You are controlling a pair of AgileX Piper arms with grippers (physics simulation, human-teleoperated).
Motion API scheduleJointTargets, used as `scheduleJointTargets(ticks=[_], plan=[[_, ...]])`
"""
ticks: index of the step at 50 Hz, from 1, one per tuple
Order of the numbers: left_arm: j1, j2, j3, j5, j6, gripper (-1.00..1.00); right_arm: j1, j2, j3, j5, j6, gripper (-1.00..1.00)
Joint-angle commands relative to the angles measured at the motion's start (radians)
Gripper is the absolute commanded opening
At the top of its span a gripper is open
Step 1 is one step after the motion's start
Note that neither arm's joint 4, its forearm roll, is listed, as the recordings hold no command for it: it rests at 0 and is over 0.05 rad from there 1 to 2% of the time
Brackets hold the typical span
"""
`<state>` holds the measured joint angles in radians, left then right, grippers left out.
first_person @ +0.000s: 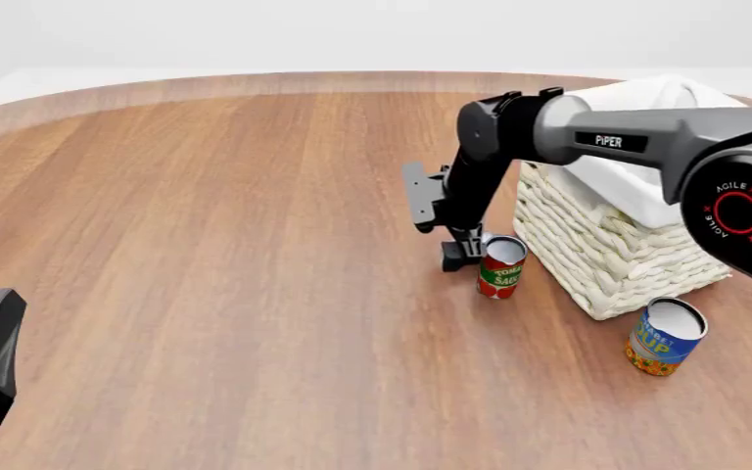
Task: Pick up the alphabet soup and the cream cheese box, and put them in the basket.
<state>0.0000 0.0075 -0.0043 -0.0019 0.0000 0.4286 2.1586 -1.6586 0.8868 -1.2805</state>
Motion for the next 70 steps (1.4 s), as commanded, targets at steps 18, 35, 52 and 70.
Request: scheduleJointTargets(ticks=[18,35,52,70], plan=[[0.000,0.000,0.000,0.000,0.000,1.00,0.006,0.068,-0.085,0.021,-0.010,1.00],[0.000,0.000,0.000,0.000,0.000,1.00,-0.035,0.123,-0.142,0.042,-0.046,1.00],[0.000,0.000,0.000,0.000,0.000,1.00,-0.016,0.125,-0.108,0.009,-0.070,-1.00],[0.000,0.000,0.000,0.000,0.000,1.00,-0.032,0.127,-0.123,0.000,-0.095,-1.00]])
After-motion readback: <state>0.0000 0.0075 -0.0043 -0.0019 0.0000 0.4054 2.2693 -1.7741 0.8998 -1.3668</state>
